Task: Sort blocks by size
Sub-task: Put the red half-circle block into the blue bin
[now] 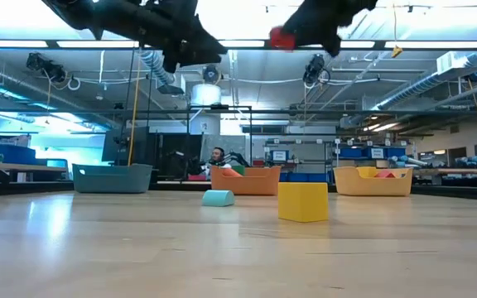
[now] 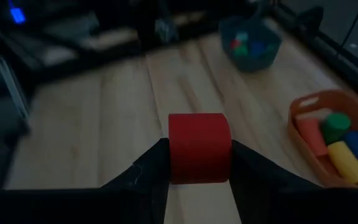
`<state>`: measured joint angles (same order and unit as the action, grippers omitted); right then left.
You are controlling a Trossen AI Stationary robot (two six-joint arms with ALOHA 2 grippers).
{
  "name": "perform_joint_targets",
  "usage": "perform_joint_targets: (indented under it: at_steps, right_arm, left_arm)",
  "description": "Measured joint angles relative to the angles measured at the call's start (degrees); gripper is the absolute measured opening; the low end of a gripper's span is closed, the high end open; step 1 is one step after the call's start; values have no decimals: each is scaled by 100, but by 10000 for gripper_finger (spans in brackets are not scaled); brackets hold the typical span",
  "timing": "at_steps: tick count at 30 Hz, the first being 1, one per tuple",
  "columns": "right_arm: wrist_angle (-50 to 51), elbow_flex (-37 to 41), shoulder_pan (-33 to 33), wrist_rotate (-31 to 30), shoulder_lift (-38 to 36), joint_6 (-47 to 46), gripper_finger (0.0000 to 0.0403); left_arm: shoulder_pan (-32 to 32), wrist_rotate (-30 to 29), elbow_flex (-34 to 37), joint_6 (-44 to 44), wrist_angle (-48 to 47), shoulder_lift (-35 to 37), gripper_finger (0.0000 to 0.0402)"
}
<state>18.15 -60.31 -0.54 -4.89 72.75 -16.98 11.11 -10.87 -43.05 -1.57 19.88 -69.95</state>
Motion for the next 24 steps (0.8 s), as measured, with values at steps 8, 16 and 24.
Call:
perform_joint_targets:
  at_steps: [8,16,24]
  right_arm:
    - [-56,0,-3,1,-263,-591,145]
    - [-705,0,-206,883,-78,-911,146]
    - [-1040,0,-392,1598,-164,-1053,147]
  left_arm:
    - [0,711,-930,36,-1095,-174,182]
    - [-35,1521,-2649,2280,-2883,-964,182]
    - [-226,1681,-3101,3903,-3117,-1207,182]
